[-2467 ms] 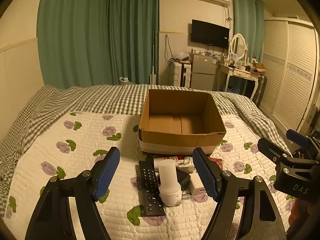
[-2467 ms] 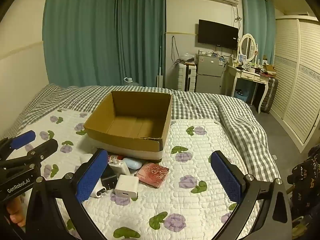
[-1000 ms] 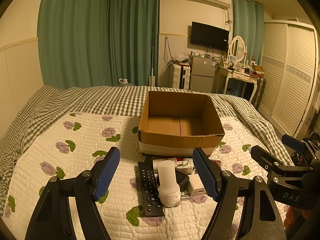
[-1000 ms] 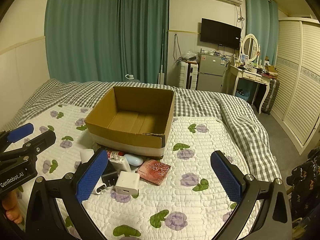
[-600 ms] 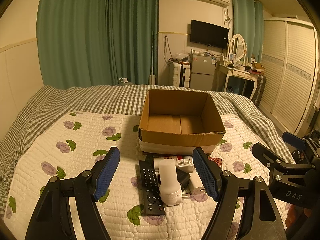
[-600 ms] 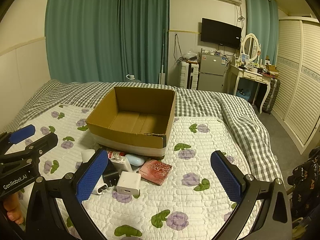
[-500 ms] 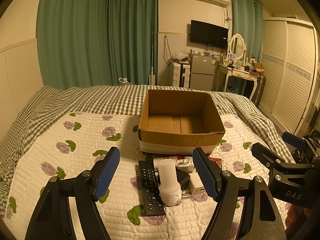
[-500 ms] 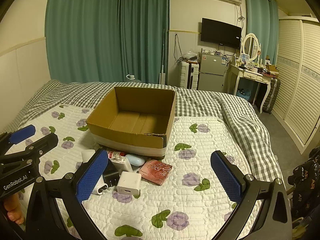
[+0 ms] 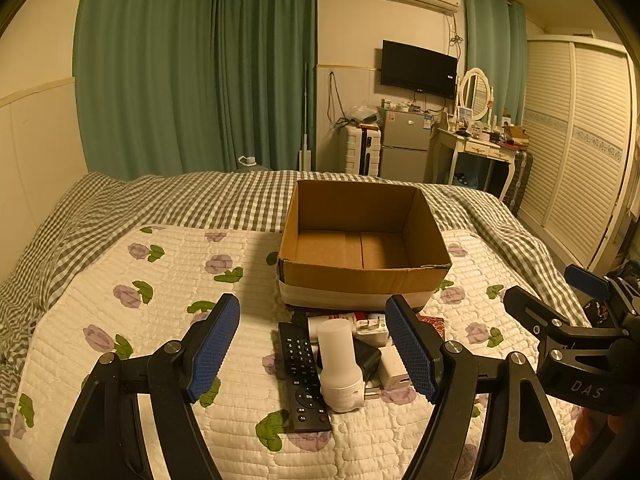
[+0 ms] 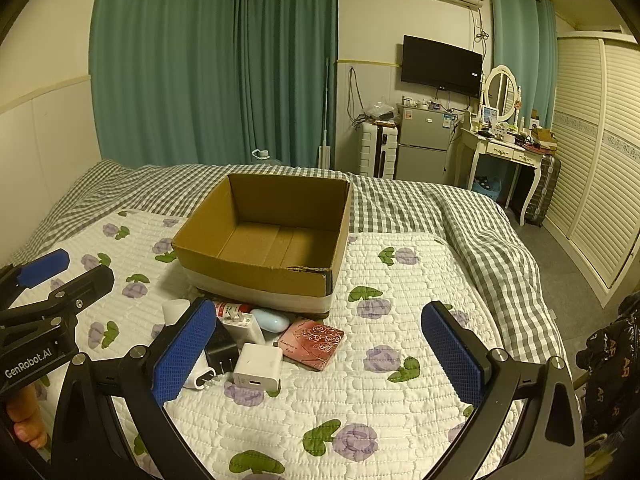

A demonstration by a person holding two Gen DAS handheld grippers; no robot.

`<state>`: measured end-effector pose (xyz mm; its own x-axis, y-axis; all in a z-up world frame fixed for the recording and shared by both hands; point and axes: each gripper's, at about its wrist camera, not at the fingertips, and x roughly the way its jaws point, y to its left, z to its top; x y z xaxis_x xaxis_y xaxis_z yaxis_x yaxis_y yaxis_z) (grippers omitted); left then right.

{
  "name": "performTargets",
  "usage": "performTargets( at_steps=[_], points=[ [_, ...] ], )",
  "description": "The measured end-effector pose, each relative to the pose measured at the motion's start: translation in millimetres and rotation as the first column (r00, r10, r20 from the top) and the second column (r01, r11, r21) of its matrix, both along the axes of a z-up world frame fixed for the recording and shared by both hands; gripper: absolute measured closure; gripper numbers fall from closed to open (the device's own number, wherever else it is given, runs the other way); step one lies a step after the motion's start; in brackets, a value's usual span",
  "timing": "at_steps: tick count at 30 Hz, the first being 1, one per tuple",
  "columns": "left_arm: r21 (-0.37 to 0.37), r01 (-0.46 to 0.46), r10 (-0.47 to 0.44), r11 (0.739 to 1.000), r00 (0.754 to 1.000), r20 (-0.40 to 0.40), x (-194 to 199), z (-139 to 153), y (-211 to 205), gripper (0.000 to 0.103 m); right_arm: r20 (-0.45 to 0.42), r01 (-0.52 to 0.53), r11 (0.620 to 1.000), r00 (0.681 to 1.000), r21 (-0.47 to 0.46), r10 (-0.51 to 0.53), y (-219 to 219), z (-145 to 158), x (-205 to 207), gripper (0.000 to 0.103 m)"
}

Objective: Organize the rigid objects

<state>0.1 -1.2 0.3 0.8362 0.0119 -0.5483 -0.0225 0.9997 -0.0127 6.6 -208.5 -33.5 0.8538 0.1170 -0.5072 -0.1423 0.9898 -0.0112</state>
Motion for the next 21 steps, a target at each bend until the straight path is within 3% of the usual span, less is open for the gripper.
performTargets(
  at_steps=[13,21],
  points=[
    [-0.002,-0.006,0.006,1.000,0.999,-0.032,4,-6,9,0.025,-0.016,-0.002,1.000,1.000,-0.001,0.002,0,-8,4,0.000],
    [0.006,-0.032,0.033,0.999,0.975,-0.222,29,-71,26,0.027,-0.108,0.006,0.999,0.994,-0.035,-0.010,2,-39,19,0.000]
  ],
)
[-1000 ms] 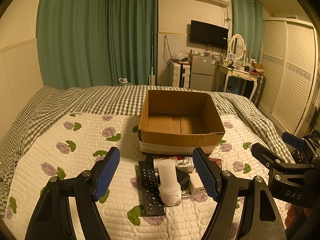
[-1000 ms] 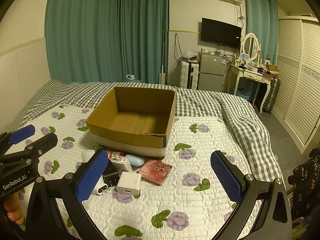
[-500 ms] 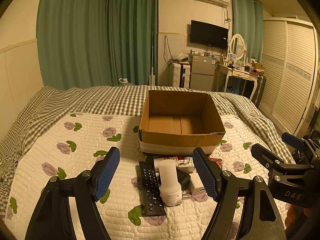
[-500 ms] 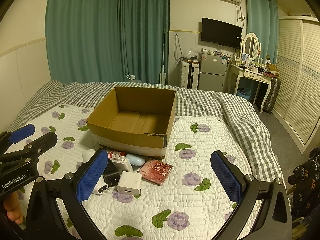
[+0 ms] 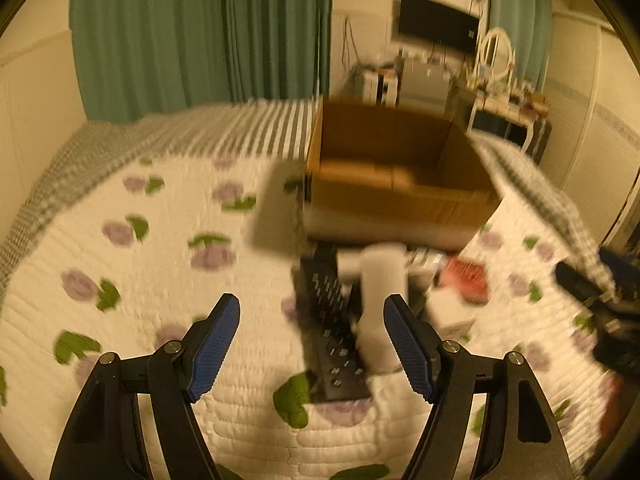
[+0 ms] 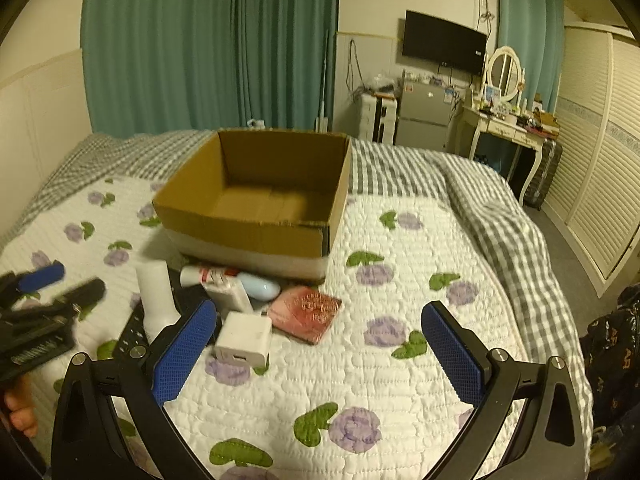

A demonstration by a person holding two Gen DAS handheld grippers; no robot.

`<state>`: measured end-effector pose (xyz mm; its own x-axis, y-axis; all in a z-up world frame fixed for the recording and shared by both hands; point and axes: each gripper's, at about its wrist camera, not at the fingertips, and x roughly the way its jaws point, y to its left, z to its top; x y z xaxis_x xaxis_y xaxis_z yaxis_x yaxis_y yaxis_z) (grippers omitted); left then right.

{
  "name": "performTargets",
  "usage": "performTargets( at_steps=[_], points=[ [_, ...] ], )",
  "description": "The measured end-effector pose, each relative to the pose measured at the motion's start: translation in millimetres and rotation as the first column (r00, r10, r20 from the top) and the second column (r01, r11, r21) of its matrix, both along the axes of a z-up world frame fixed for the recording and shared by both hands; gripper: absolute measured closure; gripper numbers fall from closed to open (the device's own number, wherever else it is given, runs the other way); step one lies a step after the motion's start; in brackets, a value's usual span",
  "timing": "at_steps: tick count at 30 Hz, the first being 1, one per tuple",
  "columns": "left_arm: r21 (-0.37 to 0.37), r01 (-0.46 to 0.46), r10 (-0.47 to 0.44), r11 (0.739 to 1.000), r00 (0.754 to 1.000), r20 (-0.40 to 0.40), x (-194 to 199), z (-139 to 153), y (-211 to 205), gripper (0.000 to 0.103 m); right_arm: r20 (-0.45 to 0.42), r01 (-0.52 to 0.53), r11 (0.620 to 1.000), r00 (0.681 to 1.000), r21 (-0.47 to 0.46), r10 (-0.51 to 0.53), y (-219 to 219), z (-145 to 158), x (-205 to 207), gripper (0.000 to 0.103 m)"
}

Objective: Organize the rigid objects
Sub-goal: 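Grasp the black TV remote with the left tool while the right tool grasps the white cylindrical device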

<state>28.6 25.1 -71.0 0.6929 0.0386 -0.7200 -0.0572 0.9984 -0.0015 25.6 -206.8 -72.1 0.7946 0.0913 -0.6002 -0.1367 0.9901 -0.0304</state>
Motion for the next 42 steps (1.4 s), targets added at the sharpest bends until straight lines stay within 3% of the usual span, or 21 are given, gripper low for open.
performTargets(
  at_steps=[4,8,10,12,16,18,19,20,28,35,39,42],
  points=[
    [0.026,0.037,-0.035,0.999,0.996,-0.076,9,-34,-8,0.028,-0.020,-0.007,1.000,1.000,-0.003,0.007,0,-8,3,0.000],
    [0.112,0.015,-0.002,0.994,0.994,-0.112,17,-55,-11,0.029,-0.032,-0.012,1.000,0.999,-0.001,0.012,-1,-12,5,0.000],
    [0.105,0.012,0.002,0.994,0.991,-0.131,23,-62,-7,0.029,-0.036,-0.013,1.000,0.999,-0.002,0.013,0,-13,5,0.000],
    [0.051,0.009,-0.002,0.999,0.990,-0.139,28,-65,-3,0.029,-0.041,-0.014,1.000,0.999,-0.003,0.014,1,-14,6,0.000],
    [0.020,0.086,-0.081,0.996,0.980,-0.183,39,-74,-11,0.030,-0.054,-0.012,1.000,0.998,-0.009,0.012,3,-19,7,0.000],
    [0.053,0.126,-0.113,0.991,0.974,-0.194,42,-79,-21,0.042,-0.059,-0.012,1.000,0.998,-0.013,0.011,4,-22,8,0.000],
    [0.075,0.142,-0.125,0.987,0.972,-0.198,42,-81,-26,0.059,-0.062,-0.011,1.000,0.998,-0.016,0.010,4,-23,9,0.000],
    [0.096,0.144,-0.123,0.985,0.973,-0.197,41,-81,-28,0.060,-0.066,-0.012,1.000,0.998,-0.018,0.010,4,-26,10,0.000],
    [0.053,0.101,-0.093,0.993,0.987,-0.133,24,-51,-15,0.081,-0.148,-0.034,0.999,0.989,-0.040,0.028,8,-59,27,0.000],
    [0.080,0.083,-0.077,0.993,0.994,-0.073,21,-30,-7,0.082,-0.189,-0.129,0.987,0.971,0.095,0.145,25,-63,31,0.000],
    [0.066,0.068,-0.065,0.995,0.997,-0.052,19,-23,0,0.082,-0.238,-0.183,0.976,0.949,0.116,0.206,56,-76,38,0.001],
    [0.060,0.056,-0.054,0.997,0.998,-0.039,18,-18,6,0.082,-0.246,-0.204,0.972,0.942,0.120,0.228,74,-83,39,0.010]
  ],
)
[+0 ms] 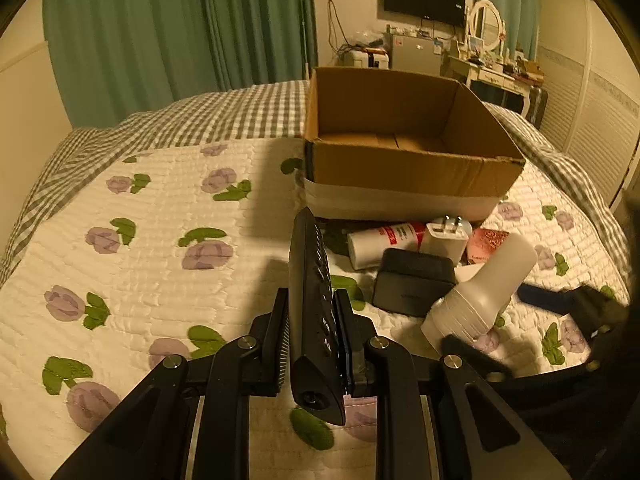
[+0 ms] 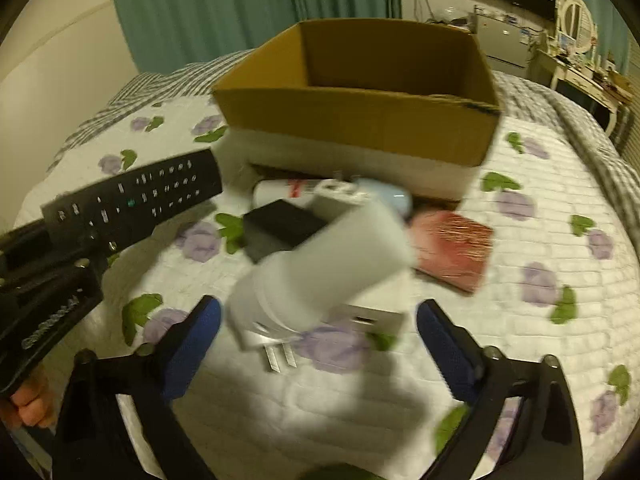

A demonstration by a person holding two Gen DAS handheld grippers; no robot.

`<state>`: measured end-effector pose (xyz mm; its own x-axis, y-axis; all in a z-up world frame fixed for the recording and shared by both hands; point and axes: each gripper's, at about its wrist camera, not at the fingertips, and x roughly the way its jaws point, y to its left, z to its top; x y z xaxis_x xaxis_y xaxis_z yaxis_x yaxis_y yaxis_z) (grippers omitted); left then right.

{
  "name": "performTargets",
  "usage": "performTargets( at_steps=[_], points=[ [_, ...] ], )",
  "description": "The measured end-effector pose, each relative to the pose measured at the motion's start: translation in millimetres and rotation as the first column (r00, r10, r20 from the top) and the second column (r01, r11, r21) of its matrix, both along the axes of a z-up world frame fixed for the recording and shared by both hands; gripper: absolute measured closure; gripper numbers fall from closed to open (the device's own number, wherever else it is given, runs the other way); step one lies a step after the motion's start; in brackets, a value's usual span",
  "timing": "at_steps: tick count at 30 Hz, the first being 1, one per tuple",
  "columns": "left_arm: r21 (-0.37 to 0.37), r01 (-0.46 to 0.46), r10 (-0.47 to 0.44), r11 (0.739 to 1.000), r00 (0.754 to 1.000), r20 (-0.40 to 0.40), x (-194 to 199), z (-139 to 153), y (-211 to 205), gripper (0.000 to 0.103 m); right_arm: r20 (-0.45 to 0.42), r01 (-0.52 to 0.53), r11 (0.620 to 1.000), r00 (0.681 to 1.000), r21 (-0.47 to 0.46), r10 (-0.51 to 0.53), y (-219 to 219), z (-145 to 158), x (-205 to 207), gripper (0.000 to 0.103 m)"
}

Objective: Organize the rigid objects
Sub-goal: 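Grasp the black TV remote with the left tool while the right tool grasps the white cylindrical device, then carry the remote with the left tool into the box while the right tool drops the white device in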

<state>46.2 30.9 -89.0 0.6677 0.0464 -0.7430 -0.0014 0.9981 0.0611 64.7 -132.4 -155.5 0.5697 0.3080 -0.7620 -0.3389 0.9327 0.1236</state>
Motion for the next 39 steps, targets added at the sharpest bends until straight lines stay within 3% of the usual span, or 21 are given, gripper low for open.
performTargets(
  at_steps=[2,4,6,10,14,18,21,27,32,39],
  points=[
    [-0.014,-0.005,0.005,1.000,1.000,0.010,-1,4,5,0.082,0.015,0.001,1.000,1.000,-0.015,-0.001,11,-3,1,0.017],
    [-0.021,-0.008,0.008,1.000,1.000,0.018,-3,7,8,0.082,0.033,0.002,0.999,0.999,-0.041,0.000,18,-4,3,0.039],
    [-0.027,-0.011,0.012,1.000,1.000,0.024,-5,9,11,0.082,0.027,-0.007,0.999,1.000,-0.040,0.008,23,-1,4,0.049],
    [-0.032,-0.013,0.014,0.999,0.999,0.040,-8,16,12,0.082,0.078,-0.002,1.000,0.997,-0.021,0.004,19,13,-7,0.050],
    [-0.057,-0.010,0.013,0.998,0.998,0.055,-13,31,9,0.082,0.148,-0.008,1.000,0.989,-0.020,0.011,9,47,-19,0.050],
    [-0.105,0.020,-0.007,0.994,0.993,0.118,-17,66,5,0.083,0.210,-0.014,0.999,0.977,-0.049,0.024,1,84,-17,0.050],
    [-0.119,0.046,-0.026,0.992,0.986,0.163,-10,93,-1,0.084,0.262,-0.012,0.998,0.965,-0.066,0.029,-6,121,-2,0.050],
    [-0.060,0.092,-0.078,0.994,0.974,0.213,29,121,-24,0.085,0.329,-0.002,0.997,0.944,-0.073,0.026,-9,167,41,0.050],
    [-0.040,0.111,-0.100,0.993,0.973,0.209,79,116,-39,0.085,0.319,0.002,0.998,0.947,-0.066,0.019,-15,165,84,0.050],
    [0.002,0.125,-0.125,0.992,0.988,0.089,144,58,-50,0.085,0.194,0.009,0.997,0.981,-0.074,0.005,-22,115,143,0.050]
  ],
)
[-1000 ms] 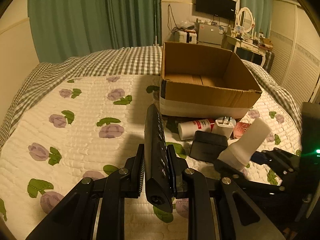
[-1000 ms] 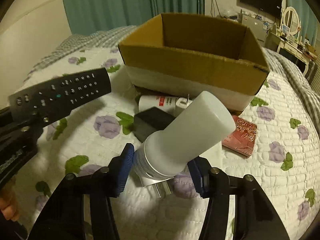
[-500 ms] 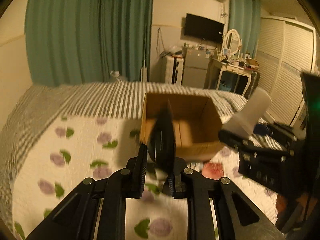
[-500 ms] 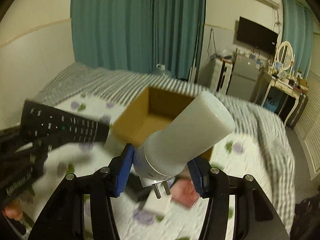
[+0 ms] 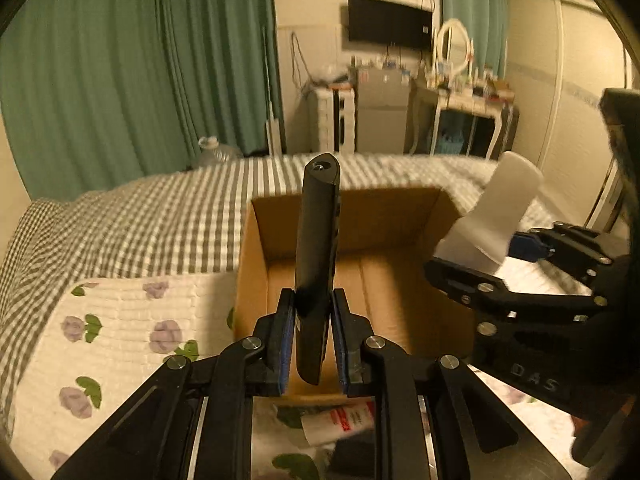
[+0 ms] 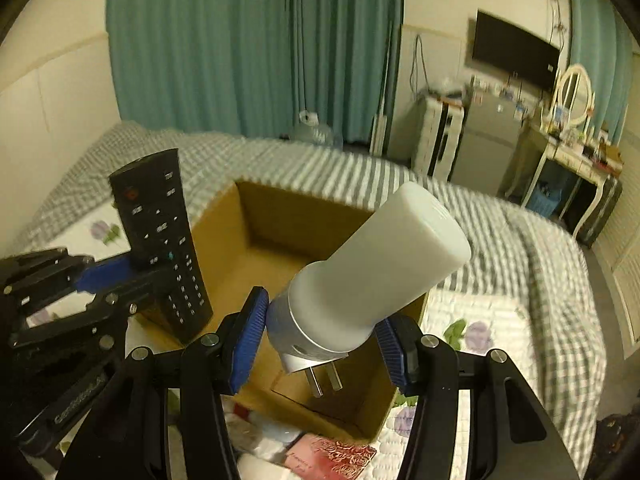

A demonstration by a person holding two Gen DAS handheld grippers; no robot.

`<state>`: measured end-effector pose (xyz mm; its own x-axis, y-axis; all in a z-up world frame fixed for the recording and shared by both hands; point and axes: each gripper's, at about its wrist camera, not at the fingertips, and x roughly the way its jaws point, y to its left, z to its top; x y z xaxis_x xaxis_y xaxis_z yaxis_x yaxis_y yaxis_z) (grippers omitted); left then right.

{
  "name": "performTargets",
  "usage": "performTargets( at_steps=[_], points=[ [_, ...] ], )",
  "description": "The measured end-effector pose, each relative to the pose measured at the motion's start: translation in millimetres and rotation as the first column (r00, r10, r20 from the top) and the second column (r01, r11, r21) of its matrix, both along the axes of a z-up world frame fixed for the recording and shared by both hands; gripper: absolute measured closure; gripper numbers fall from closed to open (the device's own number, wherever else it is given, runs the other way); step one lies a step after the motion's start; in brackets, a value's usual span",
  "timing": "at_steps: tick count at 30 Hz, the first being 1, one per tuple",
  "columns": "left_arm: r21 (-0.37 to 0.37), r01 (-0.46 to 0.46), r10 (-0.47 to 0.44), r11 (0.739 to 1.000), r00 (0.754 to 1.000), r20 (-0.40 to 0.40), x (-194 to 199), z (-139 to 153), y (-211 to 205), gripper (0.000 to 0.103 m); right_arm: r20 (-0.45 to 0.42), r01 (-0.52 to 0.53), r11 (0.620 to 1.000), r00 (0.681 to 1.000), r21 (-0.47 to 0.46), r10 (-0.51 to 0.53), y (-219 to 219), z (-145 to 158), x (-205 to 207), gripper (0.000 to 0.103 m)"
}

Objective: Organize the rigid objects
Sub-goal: 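Carry the remote with the left tool into the box while the right tool drops the white device in, then move both tools back down to the remaining items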

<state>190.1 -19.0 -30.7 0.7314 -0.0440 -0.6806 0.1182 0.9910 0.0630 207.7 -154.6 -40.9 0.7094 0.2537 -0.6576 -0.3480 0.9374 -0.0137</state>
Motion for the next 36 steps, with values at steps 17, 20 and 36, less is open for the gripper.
performTargets(
  at_steps=[17,20,36],
  points=[
    [0.004,-0.052,0.052,0.999,0.998,0.034,-25,9,6,0.043,0.044,0.124,0.991,0.991,0.048,-0.126,-47,3,-8,0.014],
    [0.002,-0.060,0.060,0.998,0.996,0.063,-52,30,8,0.041,0.083,0.140,0.988,0.986,0.068,-0.146,-58,31,-30,0.009],
    [-0.012,-0.150,0.150,0.989,0.984,0.097,-153,30,48,0.035,0.110,0.136,0.988,0.984,0.067,-0.143,-44,31,-152,0.000]
  ],
)
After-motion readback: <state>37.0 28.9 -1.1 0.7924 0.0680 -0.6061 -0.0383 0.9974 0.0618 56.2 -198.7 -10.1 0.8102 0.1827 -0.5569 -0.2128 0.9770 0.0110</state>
